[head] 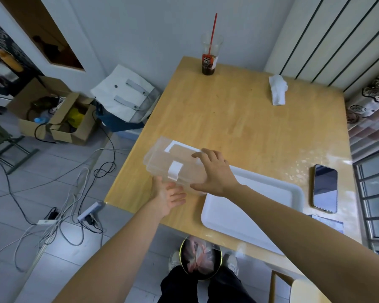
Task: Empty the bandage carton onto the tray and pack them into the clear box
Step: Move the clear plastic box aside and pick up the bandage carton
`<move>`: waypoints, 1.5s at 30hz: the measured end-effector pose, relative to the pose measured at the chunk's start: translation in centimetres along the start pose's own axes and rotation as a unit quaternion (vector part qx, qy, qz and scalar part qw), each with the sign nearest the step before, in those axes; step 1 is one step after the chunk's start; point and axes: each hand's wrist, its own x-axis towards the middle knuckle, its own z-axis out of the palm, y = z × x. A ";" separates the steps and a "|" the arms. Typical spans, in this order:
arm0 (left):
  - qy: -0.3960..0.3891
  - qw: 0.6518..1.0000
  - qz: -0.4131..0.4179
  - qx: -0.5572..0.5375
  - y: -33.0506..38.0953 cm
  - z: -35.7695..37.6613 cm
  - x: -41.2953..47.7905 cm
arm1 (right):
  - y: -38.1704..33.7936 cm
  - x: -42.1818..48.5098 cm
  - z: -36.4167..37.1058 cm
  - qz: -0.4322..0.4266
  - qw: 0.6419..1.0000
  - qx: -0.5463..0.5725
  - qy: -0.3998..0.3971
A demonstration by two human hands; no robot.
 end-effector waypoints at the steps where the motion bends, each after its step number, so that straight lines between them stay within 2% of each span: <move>1: 0.000 1.000 0.000 0.022 0.0 0.3 -0.1 | 0.1 0.1 -0.7 0.013 0.998 0.053 -0.008; 3: 0.005 0.997 0.002 0.083 0.1 0.7 0.0 | 0.7 0.5 -2.5 0.065 0.982 0.179 -0.017; 5: 0.016 0.990 0.012 0.136 0.1 0.8 0.2 | 1.7 1.1 -4.1 0.128 0.949 0.288 0.003; 8: 0.038 0.981 0.025 0.187 0.1 1.1 0.6 | 3.5 2.9 -4.8 0.239 0.861 0.445 0.054; 10: 0.053 0.977 0.032 0.204 0.0 1.2 0.6 | 4.1 4.0 -3.9 0.294 0.826 0.477 0.053; 15: 0.059 0.971 0.025 0.230 -0.7 1.0 0.5 | 4.1 5.2 -1.1 0.326 0.845 0.423 -0.013; 19: 0.045 0.947 0.029 0.318 -0.5 0.1 -0.2 | 3.1 4.2 -0.2 0.284 0.872 0.390 -0.081; 21: 0.045 0.898 0.070 0.432 -0.1 -0.7 -0.7 | 3.3 3.5 -0.3 0.281 0.878 0.381 -0.070; 23: 0.100 0.811 0.163 0.553 0.4 -1.0 -1.2 | 3.7 2.8 -0.8 0.290 0.881 0.368 -0.071; 25: 0.136 0.724 0.286 0.613 0.3 0.3 -2.3 | 4.5 1.3 -1.7 0.289 0.883 0.361 -0.085; 26: 0.124 0.697 0.343 0.618 0.1 1.4 -2.8 | 4.6 0.4 -2.3 0.283 0.881 0.366 -0.095; 28: 0.055 0.664 0.428 0.611 -0.9 4.4 -3.8 | 5.3 -1.8 -3.5 0.275 0.876 0.377 -0.118; 30: -0.030 0.646 0.467 0.603 -2.3 7.3 -3.9 | 6.1 -4.1 -4.5 0.264 0.880 0.370 -0.139; 32: -0.108 0.618 0.440 0.643 -4.8 10.4 -3.1 | 7.9 -6.8 -5.6 0.264 0.889 0.353 -0.124; 35: -0.168 0.561 0.293 0.756 -8.5 13.3 -0.9 | 11.9 -10.9 -6.9 0.298 0.909 0.288 -0.045; 37: -0.166 0.540 0.220 0.795 -9.6 13.2 0.4 | 13.9 -12.9 -7.2 0.319 0.920 0.224 0.033; 39: -0.157 0.519 0.210 0.814 -10.7 14.3 1.2 | 16.8 -15.7 -7.6 0.363 0.919 0.133 0.075; 41: -0.141 0.521 0.219 0.813 -11.1 15.0 1.5 | 18.9 -17.8 -7.2 0.424 0.904 0.048 0.026; 42: -0.135 0.528 0.219 0.809 -11.2 15.4 1.5 | 19.6 -18.6 -7.0 0.454 0.890 0.041 -0.016; 45: -0.129 0.537 0.213 0.806 -11.5 16.3 1.6 | 21.2 -20.2 -6.2 0.467 0.866 0.112 -0.139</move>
